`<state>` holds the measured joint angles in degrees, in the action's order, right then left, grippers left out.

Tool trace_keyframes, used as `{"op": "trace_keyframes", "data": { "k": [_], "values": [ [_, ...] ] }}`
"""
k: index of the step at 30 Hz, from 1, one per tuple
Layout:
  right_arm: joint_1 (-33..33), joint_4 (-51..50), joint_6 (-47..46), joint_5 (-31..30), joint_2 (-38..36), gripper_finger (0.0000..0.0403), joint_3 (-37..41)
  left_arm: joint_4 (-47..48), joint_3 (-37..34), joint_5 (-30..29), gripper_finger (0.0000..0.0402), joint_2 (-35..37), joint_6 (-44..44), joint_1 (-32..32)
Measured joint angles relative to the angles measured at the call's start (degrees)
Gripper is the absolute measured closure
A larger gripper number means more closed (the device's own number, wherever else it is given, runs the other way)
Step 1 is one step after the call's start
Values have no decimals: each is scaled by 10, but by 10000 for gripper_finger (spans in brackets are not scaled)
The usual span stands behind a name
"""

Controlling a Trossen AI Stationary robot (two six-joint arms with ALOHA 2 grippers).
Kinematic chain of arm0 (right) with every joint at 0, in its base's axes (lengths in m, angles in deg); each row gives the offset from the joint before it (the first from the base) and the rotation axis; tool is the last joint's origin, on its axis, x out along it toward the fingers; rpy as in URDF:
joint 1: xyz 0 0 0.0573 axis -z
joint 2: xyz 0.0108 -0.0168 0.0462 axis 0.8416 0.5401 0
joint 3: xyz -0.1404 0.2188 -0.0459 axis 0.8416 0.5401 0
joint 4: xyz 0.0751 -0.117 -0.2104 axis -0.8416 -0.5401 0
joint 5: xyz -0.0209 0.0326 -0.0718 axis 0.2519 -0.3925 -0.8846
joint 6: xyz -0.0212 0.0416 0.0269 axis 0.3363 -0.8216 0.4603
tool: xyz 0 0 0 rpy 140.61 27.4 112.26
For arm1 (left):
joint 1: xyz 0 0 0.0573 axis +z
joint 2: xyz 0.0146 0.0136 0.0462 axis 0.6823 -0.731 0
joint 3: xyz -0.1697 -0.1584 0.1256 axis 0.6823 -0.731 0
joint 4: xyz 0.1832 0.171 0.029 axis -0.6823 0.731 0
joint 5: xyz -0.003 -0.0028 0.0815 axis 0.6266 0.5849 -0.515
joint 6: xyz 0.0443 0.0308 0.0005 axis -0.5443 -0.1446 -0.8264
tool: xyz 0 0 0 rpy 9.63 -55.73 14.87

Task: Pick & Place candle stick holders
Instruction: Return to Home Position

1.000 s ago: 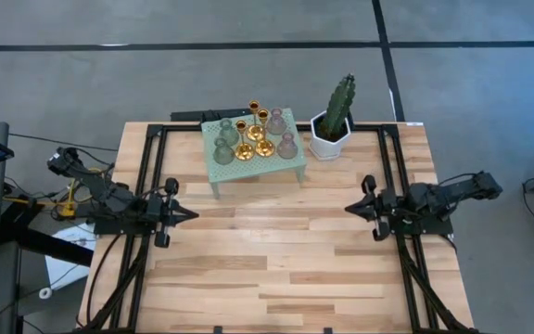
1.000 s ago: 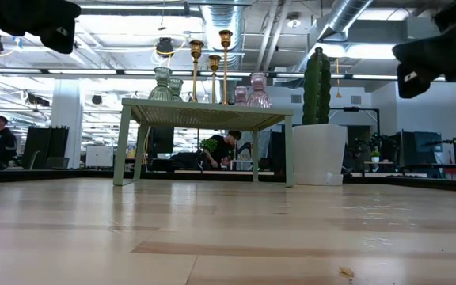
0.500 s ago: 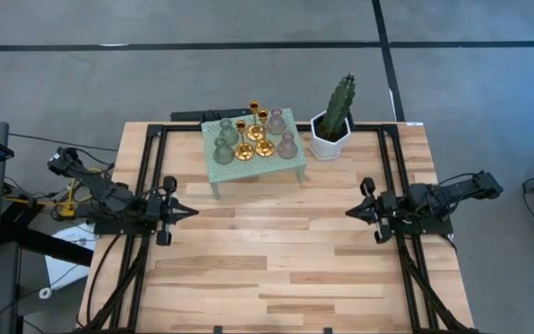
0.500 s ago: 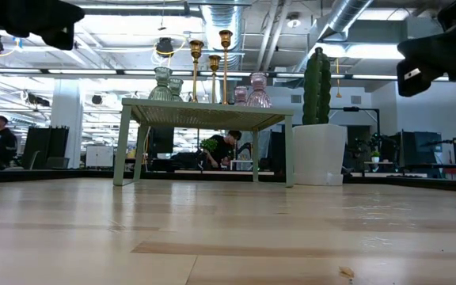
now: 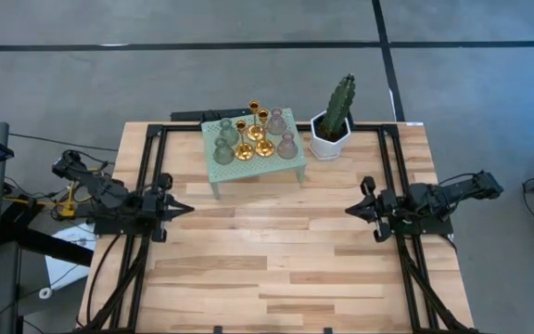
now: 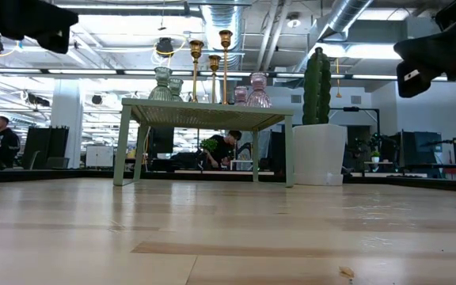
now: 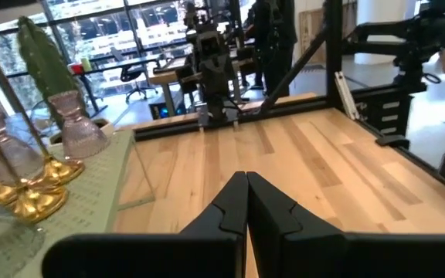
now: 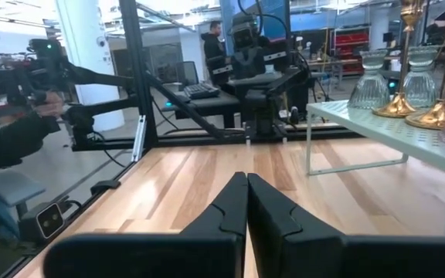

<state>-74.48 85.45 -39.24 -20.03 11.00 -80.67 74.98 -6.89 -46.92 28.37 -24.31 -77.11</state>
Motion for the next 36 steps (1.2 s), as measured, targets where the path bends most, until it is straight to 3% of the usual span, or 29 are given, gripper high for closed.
{"op": "trace_keyframes", "data": {
  "k": [17, 25, 30, 36],
  "values": [
    [0, 4, 1, -22, 0, 403, 0, -1, 1, -6, 398, 0, -30, 102],
    [0, 34, 1, -38, 0, 403, 1, -2, 2, 126, 398, 0, -5, 166],
    [0, 35, -3, -38, 0, 403, 1, 2, -18, 268, 398, 0, 83, 190],
    [0, 35, -3, -38, 0, 403, 1, -11, -73, 284, 398, 0, 121, 194]
  ]
}}
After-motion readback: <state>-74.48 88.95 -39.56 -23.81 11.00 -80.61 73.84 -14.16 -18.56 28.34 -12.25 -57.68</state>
